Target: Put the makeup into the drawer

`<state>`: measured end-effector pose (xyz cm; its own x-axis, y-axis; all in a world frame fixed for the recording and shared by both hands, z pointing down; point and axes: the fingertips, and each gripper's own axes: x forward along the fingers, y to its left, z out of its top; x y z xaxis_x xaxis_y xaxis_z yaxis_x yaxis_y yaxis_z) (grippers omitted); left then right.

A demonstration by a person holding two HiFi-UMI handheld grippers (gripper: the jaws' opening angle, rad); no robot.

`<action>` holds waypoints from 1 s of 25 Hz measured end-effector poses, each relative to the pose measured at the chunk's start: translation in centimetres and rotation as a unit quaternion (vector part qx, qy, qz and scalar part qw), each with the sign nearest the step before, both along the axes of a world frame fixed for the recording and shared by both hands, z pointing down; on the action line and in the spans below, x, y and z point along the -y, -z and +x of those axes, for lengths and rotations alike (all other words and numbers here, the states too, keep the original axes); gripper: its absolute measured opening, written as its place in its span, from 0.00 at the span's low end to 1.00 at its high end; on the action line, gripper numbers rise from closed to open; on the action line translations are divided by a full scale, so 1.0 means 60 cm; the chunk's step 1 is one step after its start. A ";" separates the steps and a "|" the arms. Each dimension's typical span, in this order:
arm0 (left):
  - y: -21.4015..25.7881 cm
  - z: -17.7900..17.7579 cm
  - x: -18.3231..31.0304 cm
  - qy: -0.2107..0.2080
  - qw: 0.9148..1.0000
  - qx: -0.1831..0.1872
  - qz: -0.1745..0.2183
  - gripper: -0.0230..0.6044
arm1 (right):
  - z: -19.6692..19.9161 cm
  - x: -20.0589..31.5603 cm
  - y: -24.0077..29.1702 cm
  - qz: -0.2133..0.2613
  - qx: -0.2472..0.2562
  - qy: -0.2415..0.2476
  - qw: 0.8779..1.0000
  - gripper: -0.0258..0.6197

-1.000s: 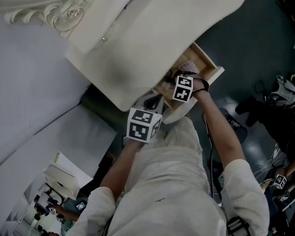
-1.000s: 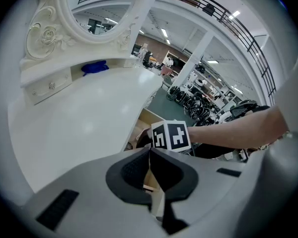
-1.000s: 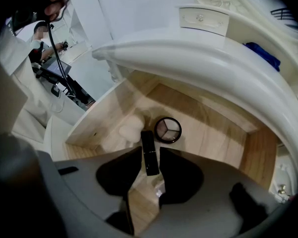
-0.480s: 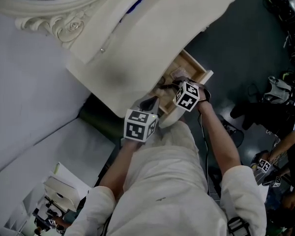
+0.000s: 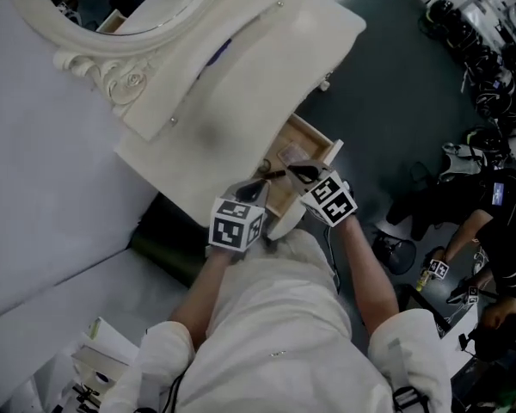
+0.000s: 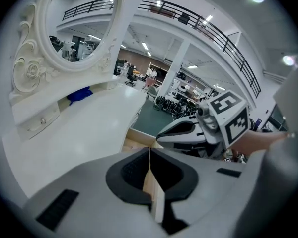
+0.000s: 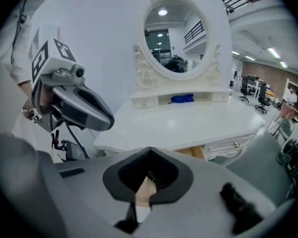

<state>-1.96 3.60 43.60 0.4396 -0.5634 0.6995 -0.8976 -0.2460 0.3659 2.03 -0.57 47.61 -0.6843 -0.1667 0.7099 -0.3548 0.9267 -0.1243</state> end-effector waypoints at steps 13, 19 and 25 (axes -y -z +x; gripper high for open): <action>0.073 0.020 -0.040 -0.023 0.999 -0.015 0.047 0.05 | 0.058 -0.063 0.168 0.051 0.139 -0.168 0.975 0.06; 0.085 0.030 -0.053 -0.009 0.999 -0.012 0.052 0.05 | 0.093 -0.092 0.187 0.063 0.155 -0.194 0.967 0.06; 0.088 0.047 -0.056 -0.013 0.998 -0.016 0.052 0.05 | 0.096 -0.116 0.191 0.052 0.167 -0.186 0.967 0.06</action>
<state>0.88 6.99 38.34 0.4765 -0.6204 0.6229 -0.8784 -0.3078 0.3655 7.79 6.41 36.14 -0.7516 -0.5037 0.4259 -0.6218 0.7565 -0.2027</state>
